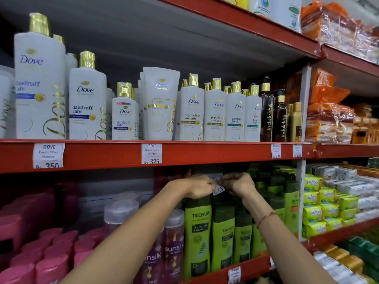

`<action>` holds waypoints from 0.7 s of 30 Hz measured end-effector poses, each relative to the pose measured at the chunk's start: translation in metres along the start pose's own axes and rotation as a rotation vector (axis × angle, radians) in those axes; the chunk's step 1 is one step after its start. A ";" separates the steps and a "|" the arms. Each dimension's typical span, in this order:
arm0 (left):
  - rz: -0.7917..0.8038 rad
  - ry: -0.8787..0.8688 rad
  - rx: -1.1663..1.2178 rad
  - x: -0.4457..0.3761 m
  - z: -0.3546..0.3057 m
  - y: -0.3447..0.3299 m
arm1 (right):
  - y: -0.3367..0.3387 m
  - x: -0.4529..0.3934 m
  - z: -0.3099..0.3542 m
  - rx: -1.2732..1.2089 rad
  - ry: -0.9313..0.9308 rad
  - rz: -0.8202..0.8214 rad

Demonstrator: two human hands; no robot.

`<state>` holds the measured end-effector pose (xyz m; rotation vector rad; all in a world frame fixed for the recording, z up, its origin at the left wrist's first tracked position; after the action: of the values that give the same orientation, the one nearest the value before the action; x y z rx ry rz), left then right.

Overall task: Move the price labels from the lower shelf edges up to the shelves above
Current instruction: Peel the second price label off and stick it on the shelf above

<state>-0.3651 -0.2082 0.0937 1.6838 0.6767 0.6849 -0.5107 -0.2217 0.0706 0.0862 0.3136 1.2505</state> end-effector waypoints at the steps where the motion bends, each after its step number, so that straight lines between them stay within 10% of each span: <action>1: -0.057 -0.025 -0.004 0.008 -0.005 0.003 | 0.003 0.010 0.004 -0.046 0.020 -0.001; 8: -0.755 -0.052 0.601 0.096 -0.003 0.011 | 0.018 0.098 0.046 -0.352 0.205 0.150; 12: -0.712 -0.232 1.025 0.133 -0.018 0.011 | 0.019 0.143 0.079 -0.382 0.311 0.216; 21: -0.778 -0.488 1.087 0.211 -0.063 0.046 | 0.031 0.216 0.139 -0.488 0.560 0.321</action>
<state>-0.2680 -0.0204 0.1703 2.1540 1.3469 -0.7805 -0.4400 0.0059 0.1700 -0.6660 0.4779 1.6278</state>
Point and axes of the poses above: each hand's wrist, its own x-axis away from the middle knuckle, its own y-axis out of the back of the hand, z = x × y, the point moved 8 cm from there along -x, towards the middle knuckle, and after that the axes turned 11 degrees about z, right-handed, at the moved point
